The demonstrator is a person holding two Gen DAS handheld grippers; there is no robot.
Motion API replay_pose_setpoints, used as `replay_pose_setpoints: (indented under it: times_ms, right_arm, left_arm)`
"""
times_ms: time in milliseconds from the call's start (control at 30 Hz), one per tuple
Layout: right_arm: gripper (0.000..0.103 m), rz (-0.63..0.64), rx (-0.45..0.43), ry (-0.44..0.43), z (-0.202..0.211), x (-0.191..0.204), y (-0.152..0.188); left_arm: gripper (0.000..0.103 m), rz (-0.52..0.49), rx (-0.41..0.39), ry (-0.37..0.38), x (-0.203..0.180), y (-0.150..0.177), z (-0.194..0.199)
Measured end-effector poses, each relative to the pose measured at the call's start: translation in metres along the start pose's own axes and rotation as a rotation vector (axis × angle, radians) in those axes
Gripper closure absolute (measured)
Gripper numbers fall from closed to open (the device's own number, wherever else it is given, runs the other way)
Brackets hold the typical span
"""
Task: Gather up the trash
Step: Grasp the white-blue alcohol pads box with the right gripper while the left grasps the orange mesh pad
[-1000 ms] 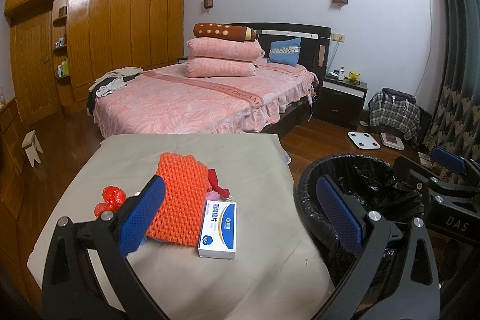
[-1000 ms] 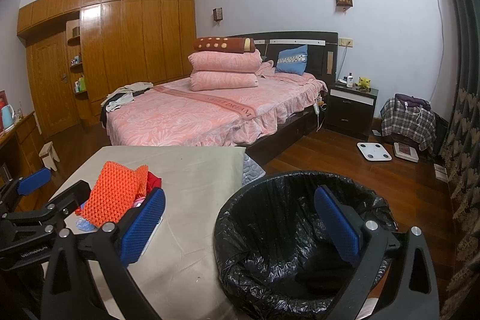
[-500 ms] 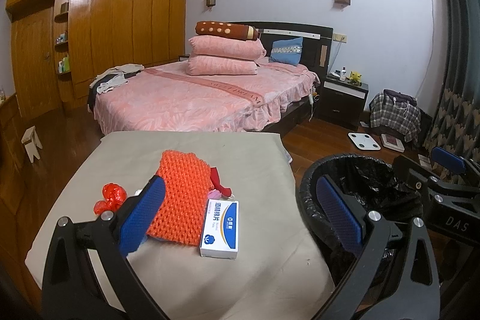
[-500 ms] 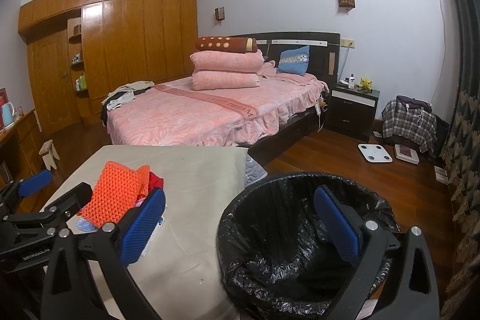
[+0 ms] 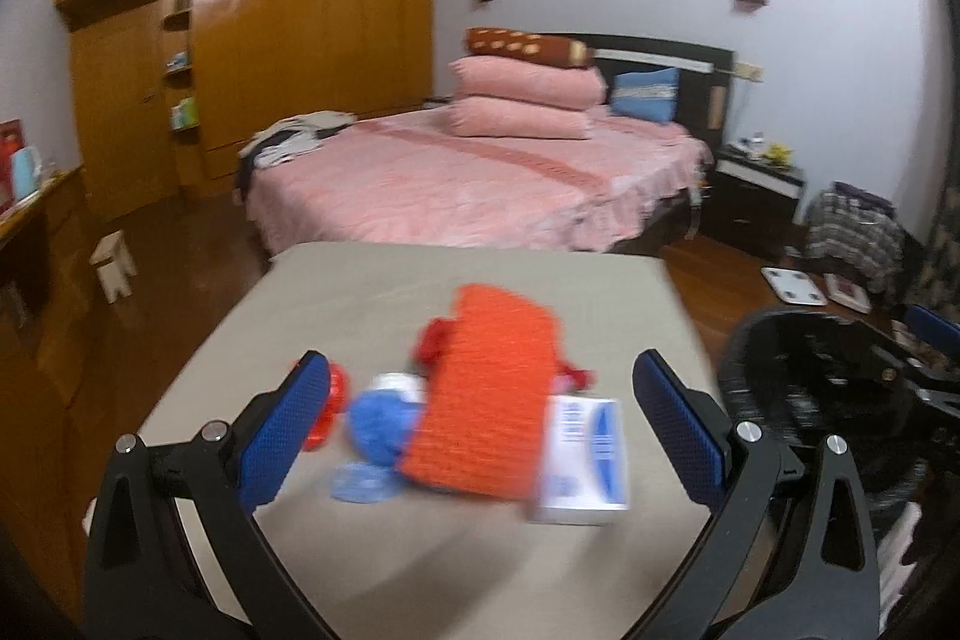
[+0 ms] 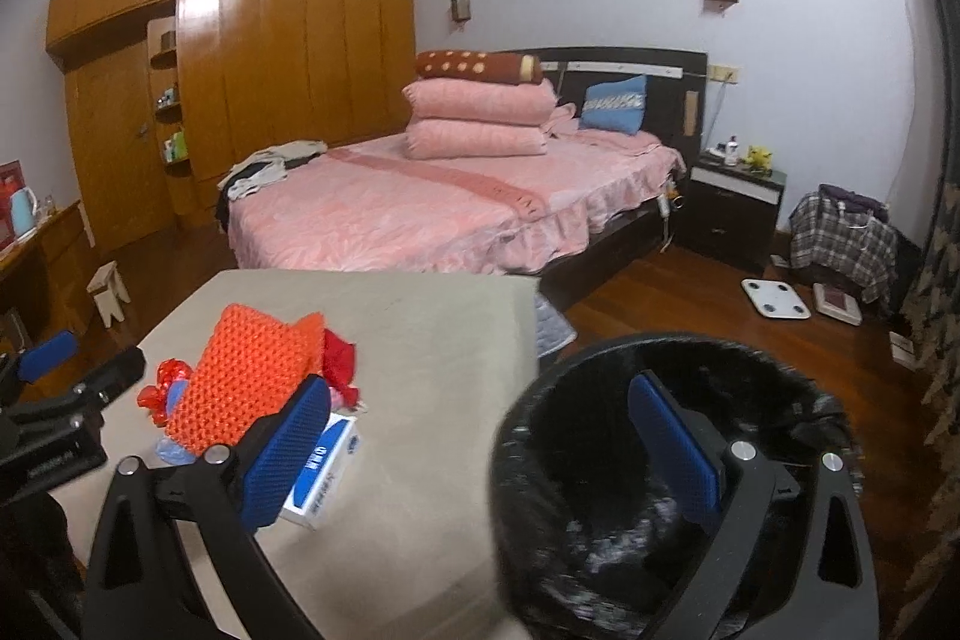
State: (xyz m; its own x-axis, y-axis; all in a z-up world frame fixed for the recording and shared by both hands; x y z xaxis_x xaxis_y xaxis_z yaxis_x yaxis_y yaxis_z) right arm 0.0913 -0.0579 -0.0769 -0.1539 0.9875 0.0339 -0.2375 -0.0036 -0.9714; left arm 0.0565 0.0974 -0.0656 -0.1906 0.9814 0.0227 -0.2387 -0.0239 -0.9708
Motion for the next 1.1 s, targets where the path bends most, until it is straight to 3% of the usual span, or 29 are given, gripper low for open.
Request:
replay_pose_setpoints:
  times_ms: [300, 633, 1100]
  right_arm:
    - [0.007, 0.047, 0.050, -0.054, -0.048, 0.062, 0.041]
    - [0.008, 0.075, 0.158, -0.123, -0.069, 0.100, 0.086]
    - [0.009, 0.163, 0.266, -0.175, -0.080, 0.124, 0.114]
  left_arm:
    - [0.005, -0.054, 0.058, -0.051, 0.053, 0.038, -0.037]
    - [0.005, -0.043, 0.100, -0.040, 0.063, 0.072, -0.062]
    - [0.005, -0.010, 0.100, -0.021, 0.069, 0.077, -0.072]
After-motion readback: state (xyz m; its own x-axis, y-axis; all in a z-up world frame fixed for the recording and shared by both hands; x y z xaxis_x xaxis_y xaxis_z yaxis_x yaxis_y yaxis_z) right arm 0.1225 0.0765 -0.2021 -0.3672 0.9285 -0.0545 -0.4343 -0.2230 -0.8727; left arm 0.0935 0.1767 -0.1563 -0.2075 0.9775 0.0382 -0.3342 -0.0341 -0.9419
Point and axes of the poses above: each gripper's, at about its wrist camera, not at the fingertips, and z roughly against the way its jaws point, x to its left, y to its underside, the point moved 5 cm from there along -z, roughly the way its jaws point, and after that the axes turned 15 degrees about -x, right-handed, at the moved point
